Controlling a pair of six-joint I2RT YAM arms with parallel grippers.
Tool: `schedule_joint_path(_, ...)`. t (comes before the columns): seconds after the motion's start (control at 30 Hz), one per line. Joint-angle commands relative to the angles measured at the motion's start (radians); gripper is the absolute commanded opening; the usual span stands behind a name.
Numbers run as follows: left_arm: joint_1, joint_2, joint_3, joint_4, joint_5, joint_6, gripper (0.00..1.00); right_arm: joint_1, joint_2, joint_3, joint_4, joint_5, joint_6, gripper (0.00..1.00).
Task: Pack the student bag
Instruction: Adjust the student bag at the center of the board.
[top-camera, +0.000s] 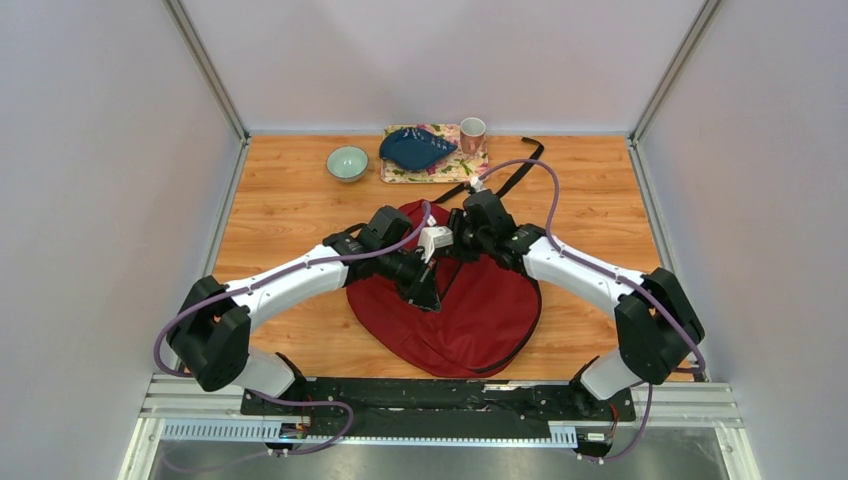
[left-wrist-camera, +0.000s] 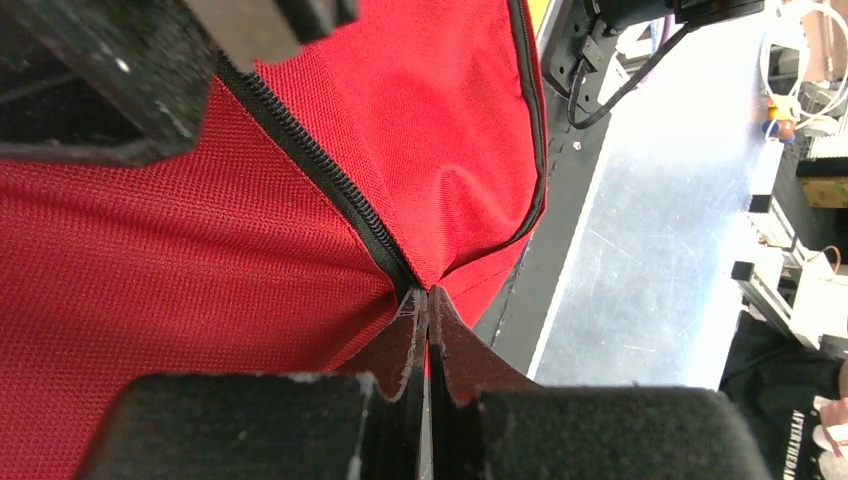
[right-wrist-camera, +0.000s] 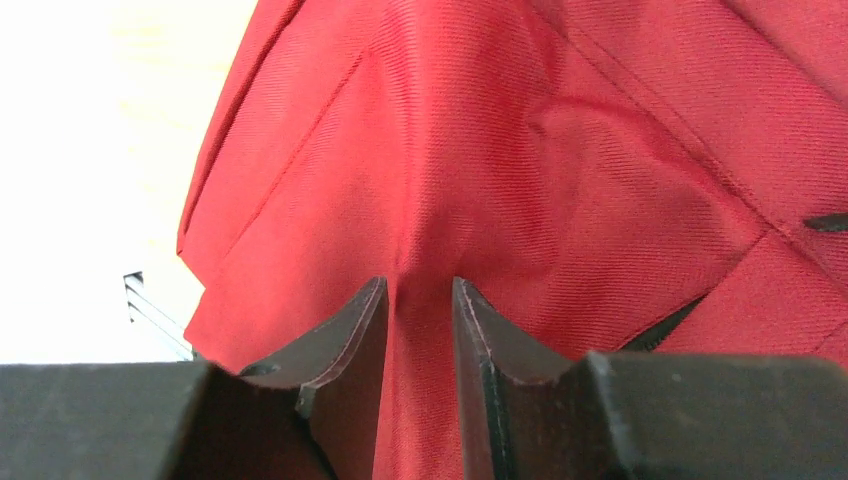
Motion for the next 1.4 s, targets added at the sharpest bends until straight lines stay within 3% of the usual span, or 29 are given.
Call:
schedule_joint_path(0.0,-0.011,-0.05,-0.004,0.052,0.104,-0.025,0.03,0.002,0.024,0.02,0.036,0.077,0.004,0.33)
schedule_joint_path(0.2,-0.011,-0.072,-0.018,0.075,0.06,-0.035,0.03,-0.001,-0.02,-0.029,0.045,0.051,-0.019,0.34)
schedule_joint_path(0.5,-0.013,-0.09,-0.018,0.065,-0.075,-0.052,0.0,0.0,-0.238,-0.118,-0.039,-0.023,-0.054,0.36)
schedule_joint_path(0.57,-0.011,-0.104,-0.018,0.065,-0.147,-0.069,0.13,-0.001,-0.268,-0.141,-0.066,0.035,-0.065,0.36)
schedule_joint_path(0.6,-0.011,-0.133,-0.023,0.072,-0.169,-0.078,0.28,-0.001,-0.299,-0.153,-0.075,0.05,-0.071,0.36)
schedule_joint_path(0.7,-0.012,-0.215,-0.053,0.109,-0.273,-0.107,0.48,-0.004,-0.353,-0.176,-0.087,0.071,-0.088,0.37)
schedule_joint_path(0.9,-0.011,-0.423,-0.118,0.134,-0.576,-0.17,0.68,-0.001,-0.414,-0.188,-0.104,0.066,-0.12,0.38)
schedule_joint_path(1.03,-0.011,-0.538,-0.223,0.045,-0.874,-0.306,0.73,0.011,-0.44,-0.196,-0.11,0.042,-0.144,0.38)
schedule_joint_path(1.23,-0.012,-0.731,-0.465,0.051,-0.861,-0.622,0.73,0.014,-0.456,-0.221,-0.121,0.034,-0.134,0.38)
schedule_joint_path(1.37,-0.011,-0.826,-0.592,0.109,-0.861,-0.73,0.73,0.026,-0.459,-0.215,-0.113,0.014,-0.123,0.38)
